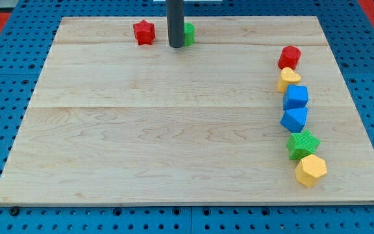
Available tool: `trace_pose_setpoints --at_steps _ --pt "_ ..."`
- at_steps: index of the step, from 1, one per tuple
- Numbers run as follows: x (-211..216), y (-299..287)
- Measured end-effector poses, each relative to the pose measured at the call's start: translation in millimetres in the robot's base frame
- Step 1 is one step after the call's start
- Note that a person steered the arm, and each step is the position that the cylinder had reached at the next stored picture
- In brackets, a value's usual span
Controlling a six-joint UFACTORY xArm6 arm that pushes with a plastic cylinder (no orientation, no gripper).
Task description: Place the green circle parallel right to the red star
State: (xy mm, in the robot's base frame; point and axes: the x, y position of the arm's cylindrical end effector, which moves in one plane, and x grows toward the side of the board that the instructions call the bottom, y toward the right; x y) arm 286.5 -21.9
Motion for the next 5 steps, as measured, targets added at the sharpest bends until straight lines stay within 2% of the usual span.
trace_pose_setpoints --at_steps 1,3,4,5 --pt "6.8 4.3" --pt "-36.2 252.2" --pt "-0.5 319.1" --pt "75.6 273.6"
